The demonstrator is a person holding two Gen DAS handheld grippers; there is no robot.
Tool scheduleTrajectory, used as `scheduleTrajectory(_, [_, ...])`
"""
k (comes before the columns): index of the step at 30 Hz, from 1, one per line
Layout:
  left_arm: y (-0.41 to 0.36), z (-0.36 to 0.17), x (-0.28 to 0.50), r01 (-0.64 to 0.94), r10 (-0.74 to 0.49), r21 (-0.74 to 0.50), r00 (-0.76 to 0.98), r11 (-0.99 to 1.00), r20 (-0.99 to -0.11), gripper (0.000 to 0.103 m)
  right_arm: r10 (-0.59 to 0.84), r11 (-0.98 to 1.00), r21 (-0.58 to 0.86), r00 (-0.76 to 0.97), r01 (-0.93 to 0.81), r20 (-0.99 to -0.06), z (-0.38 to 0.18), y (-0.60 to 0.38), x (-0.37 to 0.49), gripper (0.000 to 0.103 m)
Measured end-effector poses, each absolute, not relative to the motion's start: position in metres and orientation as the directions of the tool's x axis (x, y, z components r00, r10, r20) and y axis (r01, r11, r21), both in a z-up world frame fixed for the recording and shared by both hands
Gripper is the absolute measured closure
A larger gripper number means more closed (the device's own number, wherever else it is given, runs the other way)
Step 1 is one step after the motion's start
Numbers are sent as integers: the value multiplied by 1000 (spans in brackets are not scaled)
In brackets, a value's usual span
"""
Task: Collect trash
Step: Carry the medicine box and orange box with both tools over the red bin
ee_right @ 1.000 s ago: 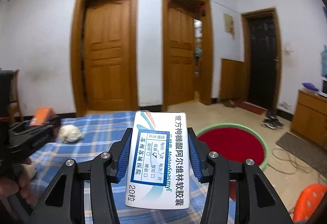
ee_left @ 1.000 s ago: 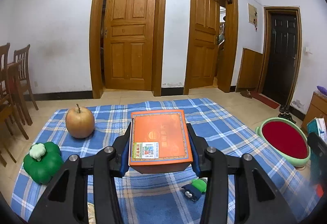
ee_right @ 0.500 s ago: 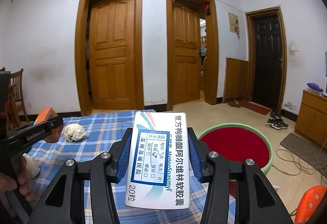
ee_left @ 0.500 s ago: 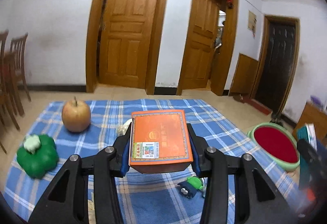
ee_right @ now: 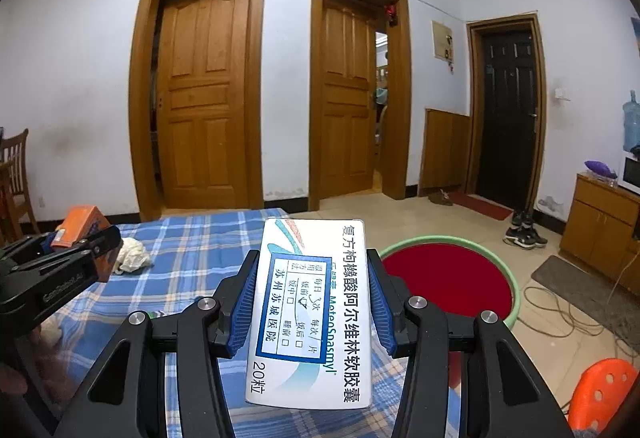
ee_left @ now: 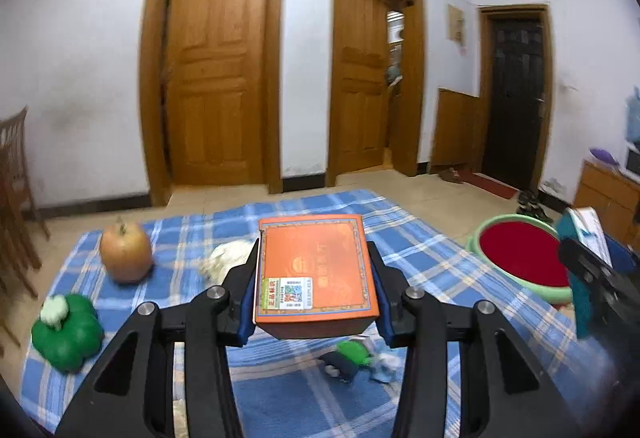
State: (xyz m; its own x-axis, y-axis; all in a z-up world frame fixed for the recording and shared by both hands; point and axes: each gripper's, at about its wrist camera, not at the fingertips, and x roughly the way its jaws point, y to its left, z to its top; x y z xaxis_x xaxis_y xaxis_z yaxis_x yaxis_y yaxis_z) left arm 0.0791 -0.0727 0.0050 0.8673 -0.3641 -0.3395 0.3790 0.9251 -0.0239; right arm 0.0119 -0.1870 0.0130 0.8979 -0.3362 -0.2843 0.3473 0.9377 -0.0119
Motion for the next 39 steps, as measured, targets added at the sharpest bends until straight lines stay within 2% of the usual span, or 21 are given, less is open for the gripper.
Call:
scheduleTrajectory(2, [-76,6,70,441,-427,-27,849,897,-310,56,-393,912,-2,874,409,-286,13,-192,10,52])
scheduleTrajectory(7, [-96,7,57,628,-604,-28,735,778,-308,56,-551,812,34,784,583,-285,13,-208,2,52])
scheduleTrajectory(12, [-110,9,50,695,-670,-41,674,718,-310,56,-658,712,43,687,701,-308,12,-219,-3,52])
scheduleTrajectory(29, [-147,10,53,704,-674,-44,657,709,-336,56,-730,651,0,626,759,-272,13,-226,-4,52])
scheduleTrajectory(39, [-179,9,60,707,-666,-34,649,707,-368,56,-737,623,20,595,782,-321,11,-259,2,52])
